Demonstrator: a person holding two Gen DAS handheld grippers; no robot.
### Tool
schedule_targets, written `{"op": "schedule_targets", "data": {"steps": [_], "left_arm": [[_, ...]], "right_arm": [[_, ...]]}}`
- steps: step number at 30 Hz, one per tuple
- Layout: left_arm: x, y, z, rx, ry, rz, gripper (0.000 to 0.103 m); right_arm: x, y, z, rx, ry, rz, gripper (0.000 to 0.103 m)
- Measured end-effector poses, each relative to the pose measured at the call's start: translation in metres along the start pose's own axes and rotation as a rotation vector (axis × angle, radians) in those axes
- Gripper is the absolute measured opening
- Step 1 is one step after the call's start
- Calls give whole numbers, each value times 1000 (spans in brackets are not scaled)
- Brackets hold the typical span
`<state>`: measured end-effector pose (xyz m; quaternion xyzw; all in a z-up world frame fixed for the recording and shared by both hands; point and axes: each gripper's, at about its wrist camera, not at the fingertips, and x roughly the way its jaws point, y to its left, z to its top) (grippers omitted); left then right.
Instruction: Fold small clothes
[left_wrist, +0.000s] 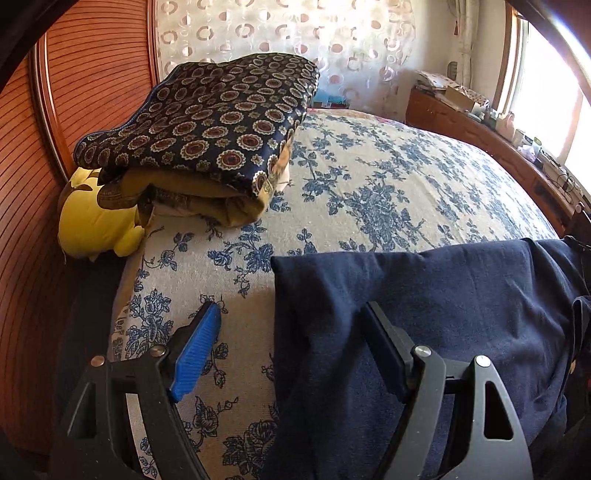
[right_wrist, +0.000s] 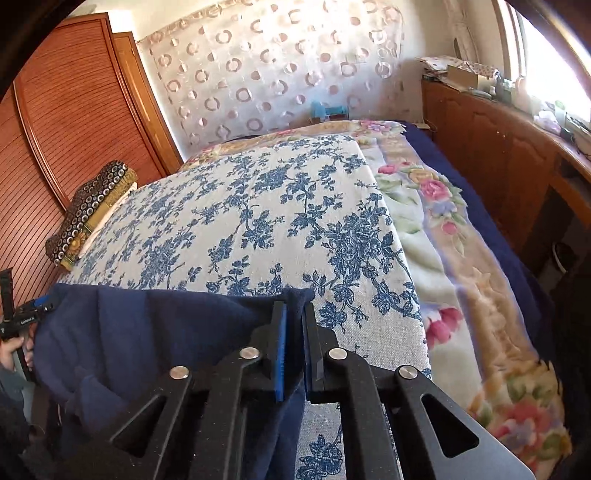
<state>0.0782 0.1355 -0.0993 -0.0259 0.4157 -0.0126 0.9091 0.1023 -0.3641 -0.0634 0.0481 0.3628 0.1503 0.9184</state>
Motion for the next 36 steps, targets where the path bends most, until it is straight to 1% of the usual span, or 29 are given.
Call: {"op": "schedule_targets", "data": {"steps": [1,2,3,4,5,7,8,9,13,16,17,19,22,26,27,28,30,32,34,36], "left_arm": [[0,0,1,0,1,-9,79],[0,0,2,2,2,-18,79],[0,-1,3,5,2,-30,79],[1,-1,4,9,3,-40,75],[1,-2,5,11,5,-47,73],[2,-2,7,14,7,-61,68],[2,-3,7,15,7,-66,67],[3,-3,8,16,7,-68,65],[6,-5,12,15,13,-72,64],[9,-5,15,12,18,-82,64],[9,-5,16,10,19,-91,62],[9,-6,17,11,21,-98,54],[10,-8,19,15,25,-98,49],[13,-11,20,20,20,-83,49],[14,-11,20,22,18,-83,43],[14,-12,20,24,16,-85,32],[14,-13,20,34,17,-107,21],[12,-16,18,43,17,-112,16],[7,-18,17,46,11,-124,13],[-6,-20,16,49,-21,-150,13]], "right_arm": [[-1,0,1,3,-3,5,10],[-2,0,2,3,-5,9,21],[-3,0,4,1,-8,7,28],[-2,0,5,-6,-10,12,40],[-2,0,6,-13,-13,19,48],[-2,1,5,-39,-9,8,57],[2,2,5,-58,4,-3,57],[6,3,4,-74,17,-8,58],[26,3,3,-98,85,-7,58],[29,7,4,-113,85,10,58],[29,8,3,-117,83,18,58],[29,12,1,-132,80,31,58],[30,17,-2,-176,76,10,58],[30,20,-4,-190,77,9,48],[30,21,-4,-195,77,5,47],[30,21,-5,-203,78,0,43],[29,23,-5,-218,84,-1,33],[28,25,-5,-221,92,14,14],[27,26,-7,-224,97,32,12],[23,27,-10,-221,93,32,10]]}}
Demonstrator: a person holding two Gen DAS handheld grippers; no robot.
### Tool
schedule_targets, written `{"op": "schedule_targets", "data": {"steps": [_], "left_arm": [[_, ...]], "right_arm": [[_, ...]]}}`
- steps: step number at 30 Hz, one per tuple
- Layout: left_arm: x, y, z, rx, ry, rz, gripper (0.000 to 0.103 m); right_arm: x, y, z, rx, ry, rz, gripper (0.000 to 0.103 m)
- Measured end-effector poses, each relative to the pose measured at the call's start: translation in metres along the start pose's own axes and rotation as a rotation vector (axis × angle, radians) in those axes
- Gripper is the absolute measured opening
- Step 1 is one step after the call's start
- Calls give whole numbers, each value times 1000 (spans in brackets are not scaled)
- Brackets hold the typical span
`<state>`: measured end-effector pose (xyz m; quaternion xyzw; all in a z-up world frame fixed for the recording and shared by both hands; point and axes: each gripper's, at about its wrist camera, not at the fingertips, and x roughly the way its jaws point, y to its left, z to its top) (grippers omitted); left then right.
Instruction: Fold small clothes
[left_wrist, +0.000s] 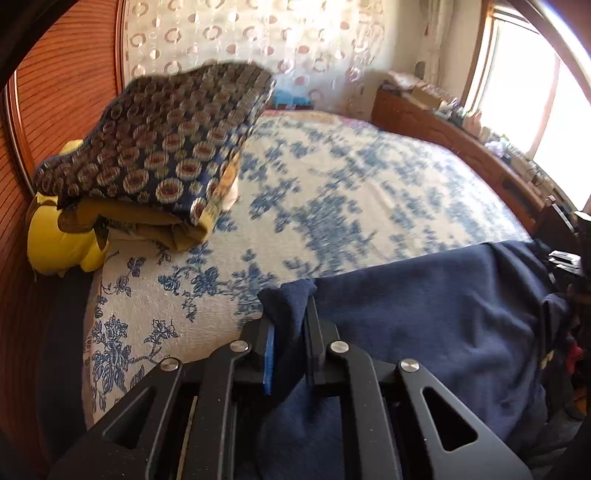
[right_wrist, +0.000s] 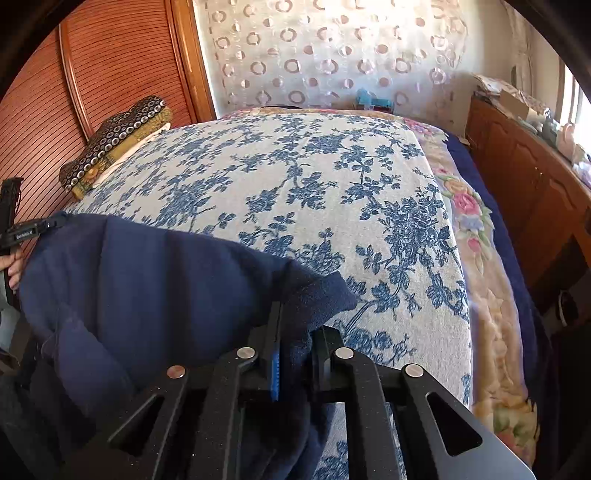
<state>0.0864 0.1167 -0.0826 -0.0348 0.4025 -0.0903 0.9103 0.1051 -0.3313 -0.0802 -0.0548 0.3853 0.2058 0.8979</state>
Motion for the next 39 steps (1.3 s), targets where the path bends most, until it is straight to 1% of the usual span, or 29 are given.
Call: {"op": "schedule_targets", "data": {"steps": [2,5,6,11,13,16,18,20,21,22,23,24,25,27,28,29,30,31,32,33,34,35,36,38,39], "left_arm": [[-19,-5,-1,8,-45,-25,12],[-57,-11,-2,8,-131,-51,12],[-69,-13,-3,10,-156,-53,12],[-136,-25,3,25,-303,-89,11],[-164,-33,7,44,-363,-112,11],[-198,-43,19,72,-437,-125,11],[-217,-43,31,74,-484,-144,11],[-236,-42,51,79,-536,-151,11],[-240,-42,59,89,-550,-141,11],[-242,-42,75,105,-572,-110,11],[-240,-42,91,112,-581,-87,11],[-234,-40,106,115,-579,-78,11],[-226,-38,124,120,-576,-69,11],[-200,-40,159,149,-571,-16,11],[-181,-40,174,168,-550,4,11],[-152,-39,193,195,-516,29,13],[-129,-37,200,207,-491,52,18],[-97,-29,211,216,-446,75,21],[-68,-20,215,208,-401,75,24],[-43,-12,215,202,-356,76,30],[-16,-4,212,198,-305,78,34],[-1,-1,206,192,-279,76,37],[12,2,197,181,-252,65,47],[34,12,178,154,-192,29,51],[35,8,171,149,-173,22,60]], "right_arm": [[-9,2,-1,33,-21,20,10],[-40,13,0,35,-91,40,9],[-54,16,1,33,-118,53,9],[-128,36,8,-14,-254,68,9],[-161,42,12,-38,-312,80,9],[-209,47,19,-60,-393,103,8],[-241,49,27,-72,-457,121,8],[-268,47,38,-98,-514,112,8],[-278,46,48,-116,-535,105,8],[-285,46,59,-139,-552,90,8],[-289,45,73,-160,-566,63,8],[-289,43,93,-177,-574,31,8],[-286,41,110,-189,-573,9,8],[-268,38,150,-211,-564,-72,8],[-251,36,169,-206,-550,-111,8],[-229,32,189,-198,-522,-144,8],[-204,31,204,-202,-480,-171,9],[-171,27,218,-207,-414,-186,16],[-138,21,227,-194,-341,-205,24],[-105,12,233,-163,-275,-244,28],[-74,2,235,-124,-216,-279,31],[-51,-6,232,-90,-176,-291,32],[-32,-15,226,-53,-155,-291,32],[-6,-26,209,9,-131,-251,32],[6,-30,200,19,-109,-230,34]]}}
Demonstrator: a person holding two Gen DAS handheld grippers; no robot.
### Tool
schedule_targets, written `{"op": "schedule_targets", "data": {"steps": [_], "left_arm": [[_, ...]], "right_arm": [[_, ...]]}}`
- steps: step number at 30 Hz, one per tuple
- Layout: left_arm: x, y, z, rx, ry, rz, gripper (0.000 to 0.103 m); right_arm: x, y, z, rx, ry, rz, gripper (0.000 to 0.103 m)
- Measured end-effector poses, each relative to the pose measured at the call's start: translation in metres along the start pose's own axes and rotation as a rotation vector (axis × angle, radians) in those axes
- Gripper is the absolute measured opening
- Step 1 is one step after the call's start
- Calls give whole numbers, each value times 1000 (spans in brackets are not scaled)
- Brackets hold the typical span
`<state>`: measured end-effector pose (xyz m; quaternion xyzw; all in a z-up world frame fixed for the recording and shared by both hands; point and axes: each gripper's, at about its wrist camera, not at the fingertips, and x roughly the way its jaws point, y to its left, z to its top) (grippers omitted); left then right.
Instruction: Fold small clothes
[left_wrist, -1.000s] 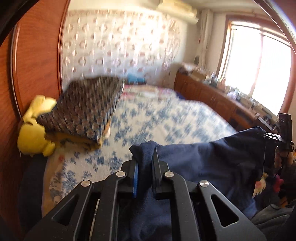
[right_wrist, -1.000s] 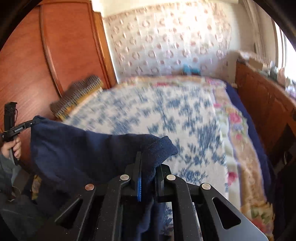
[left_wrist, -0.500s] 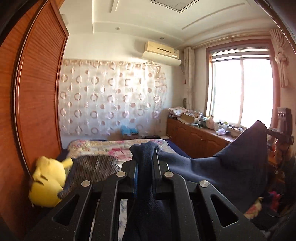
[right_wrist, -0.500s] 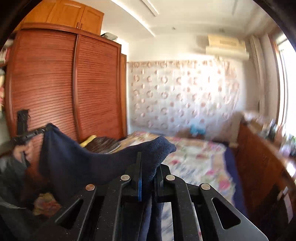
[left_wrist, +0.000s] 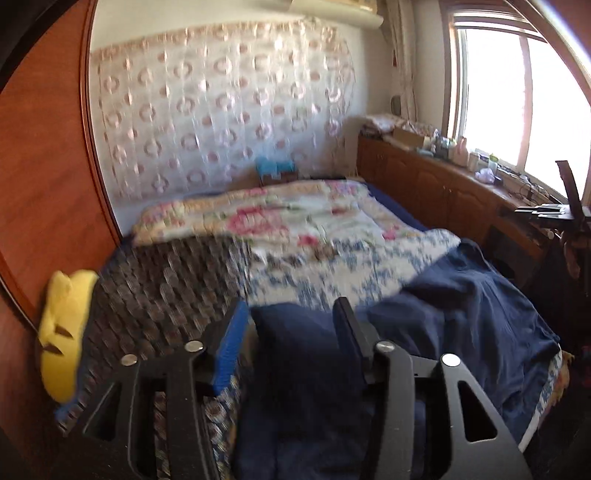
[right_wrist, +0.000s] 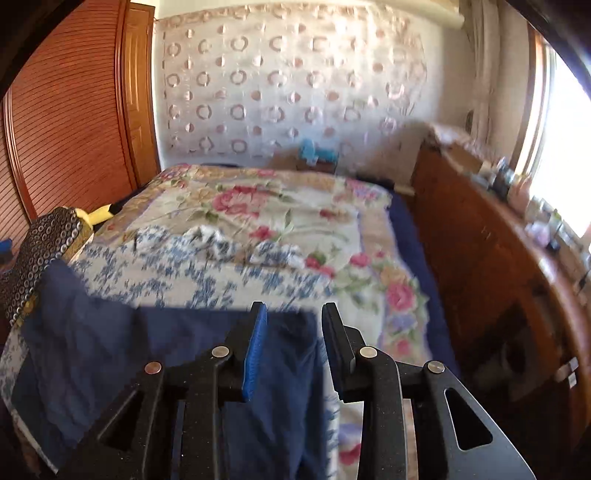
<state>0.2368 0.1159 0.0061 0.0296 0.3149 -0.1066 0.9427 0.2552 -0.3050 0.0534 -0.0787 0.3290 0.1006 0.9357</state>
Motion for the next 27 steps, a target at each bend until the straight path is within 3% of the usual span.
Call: {"op": "schedule_targets", "data": {"steps": [1,3,6,10,15,20,27], "left_arm": [[4,1,-10,-5,18,-5,66],[1,-11,-24,-3,45,-21,67],[-9,-26,-39,-8,73,-51,67],[-24,-41,-59,-5,64,-59,67],[-23,-64,-86,-11,112,-96,67],[-3,-83,-100,10,177,-87,67],[16,-94,-111,19,232,-83,67]], "right_arm": [[11,3,-7,-12,24,7,34],[23,6,-27,-50,53,-2,35],[41,5,-34,-49,73,54,35],[39,14,-56,-25,57,121,45],[34,4,-76,9,61,183,48],[37,1,-97,-11,85,167,48],[46,-2,-92,-27,91,128,49]]}}
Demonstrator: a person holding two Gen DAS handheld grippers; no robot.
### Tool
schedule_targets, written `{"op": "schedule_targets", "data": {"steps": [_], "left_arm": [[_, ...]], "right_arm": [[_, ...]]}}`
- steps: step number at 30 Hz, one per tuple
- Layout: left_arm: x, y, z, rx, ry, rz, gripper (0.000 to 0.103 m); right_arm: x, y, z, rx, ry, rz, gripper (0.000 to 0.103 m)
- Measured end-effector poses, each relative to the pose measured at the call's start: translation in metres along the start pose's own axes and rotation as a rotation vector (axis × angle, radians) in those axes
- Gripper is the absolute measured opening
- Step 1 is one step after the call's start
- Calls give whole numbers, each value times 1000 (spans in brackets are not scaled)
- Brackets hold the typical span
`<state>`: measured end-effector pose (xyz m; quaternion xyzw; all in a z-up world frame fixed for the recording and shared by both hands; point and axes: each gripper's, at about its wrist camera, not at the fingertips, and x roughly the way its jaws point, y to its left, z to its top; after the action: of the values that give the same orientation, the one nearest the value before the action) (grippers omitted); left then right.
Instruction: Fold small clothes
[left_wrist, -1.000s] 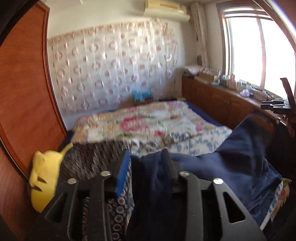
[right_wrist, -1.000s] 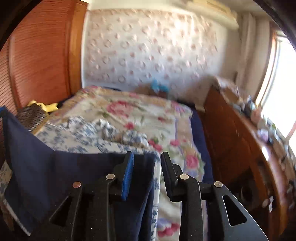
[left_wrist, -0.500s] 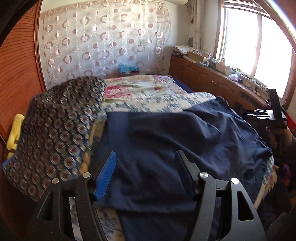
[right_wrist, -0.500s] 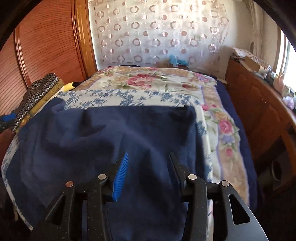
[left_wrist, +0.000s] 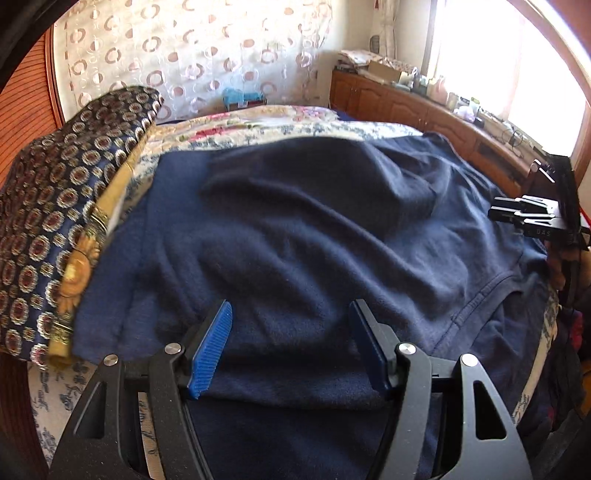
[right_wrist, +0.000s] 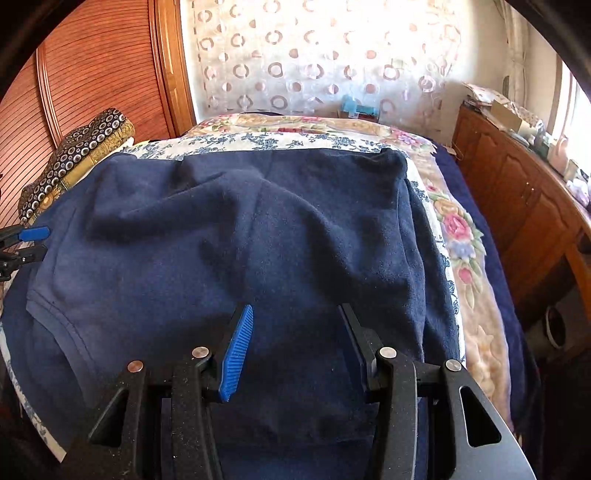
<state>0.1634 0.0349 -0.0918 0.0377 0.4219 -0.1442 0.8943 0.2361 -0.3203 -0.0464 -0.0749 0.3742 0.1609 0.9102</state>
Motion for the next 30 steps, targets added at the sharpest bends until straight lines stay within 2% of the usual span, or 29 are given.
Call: {"op": "schedule_targets", "data": {"steps": [5,7,12,22,26,30], "left_arm": [[5,-5,-4,22,-2,36,70],[6,-6,-3,33,5,44,76],[9,-7,-1,32,9,63,80],[-3,6,-5,7,31,27,80],[-37,27,-9,-44,-50,61,78],[-58,56,-20,-115,-83,83,70]], "right_arm": [[-3,12,-7,-23,4,-18,53],[3,17,-10,-30,5,-19,55],[13,23,-10,-38,6,-17,59],[15,26,-11,-40,6,-20,61],[15,25,-11,-40,6,-17,62],[15,26,-12,-43,7,-21,62]]}}
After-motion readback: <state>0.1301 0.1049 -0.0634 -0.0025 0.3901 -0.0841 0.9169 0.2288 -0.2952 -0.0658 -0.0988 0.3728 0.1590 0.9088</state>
